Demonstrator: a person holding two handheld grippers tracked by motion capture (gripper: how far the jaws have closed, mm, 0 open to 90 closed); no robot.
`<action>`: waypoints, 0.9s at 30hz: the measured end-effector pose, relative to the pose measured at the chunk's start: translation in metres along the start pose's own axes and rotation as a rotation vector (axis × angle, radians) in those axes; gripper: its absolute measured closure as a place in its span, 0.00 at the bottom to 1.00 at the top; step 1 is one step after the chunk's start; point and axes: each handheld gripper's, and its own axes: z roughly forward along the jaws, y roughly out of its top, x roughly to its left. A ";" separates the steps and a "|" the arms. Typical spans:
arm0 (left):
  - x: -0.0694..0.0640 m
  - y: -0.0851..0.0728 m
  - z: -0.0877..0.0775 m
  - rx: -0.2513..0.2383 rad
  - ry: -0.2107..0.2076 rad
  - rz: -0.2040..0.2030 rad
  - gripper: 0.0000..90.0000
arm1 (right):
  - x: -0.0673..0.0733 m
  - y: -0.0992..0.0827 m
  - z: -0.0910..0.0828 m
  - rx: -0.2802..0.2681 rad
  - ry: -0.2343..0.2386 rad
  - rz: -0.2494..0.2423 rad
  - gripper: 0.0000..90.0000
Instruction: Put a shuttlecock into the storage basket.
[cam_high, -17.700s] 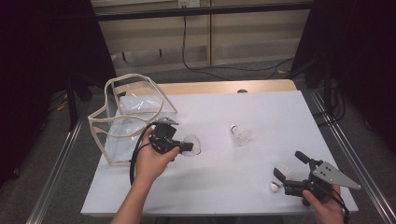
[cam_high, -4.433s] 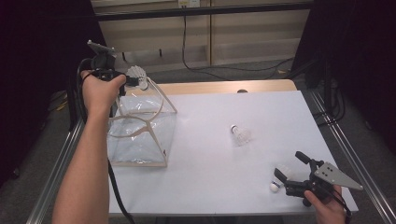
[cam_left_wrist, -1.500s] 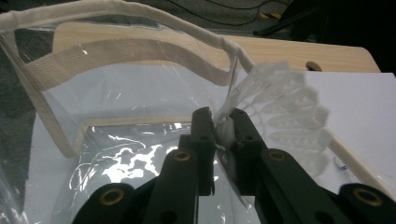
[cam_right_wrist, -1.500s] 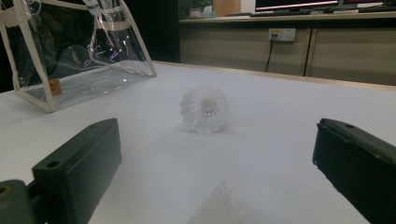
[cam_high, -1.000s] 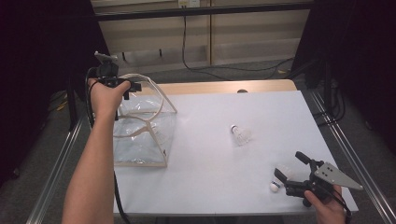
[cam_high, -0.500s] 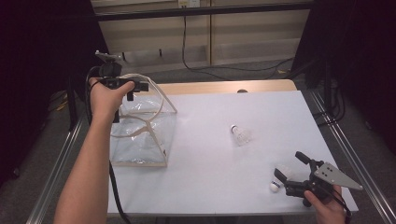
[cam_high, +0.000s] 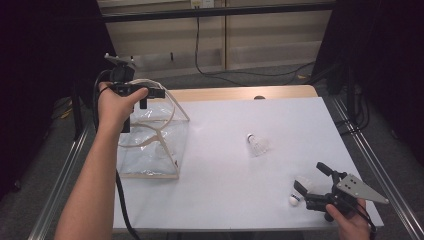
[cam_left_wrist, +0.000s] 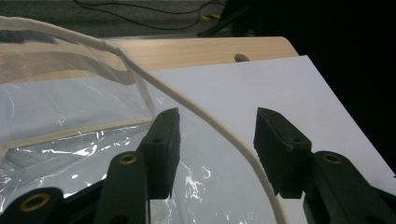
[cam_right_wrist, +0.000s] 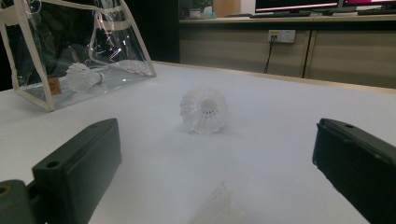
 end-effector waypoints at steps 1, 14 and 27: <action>-0.001 0.000 0.000 -0.004 -0.005 -0.003 0.56 | 0.000 0.000 0.000 -0.002 -0.002 0.005 0.01; -0.019 0.000 0.004 0.023 -0.059 0.059 0.46 | 0.000 0.000 0.000 0.001 -0.001 -0.005 0.01; -0.034 0.000 0.004 0.044 -0.117 0.103 0.40 | 0.001 0.000 0.000 -0.001 0.003 -0.004 0.01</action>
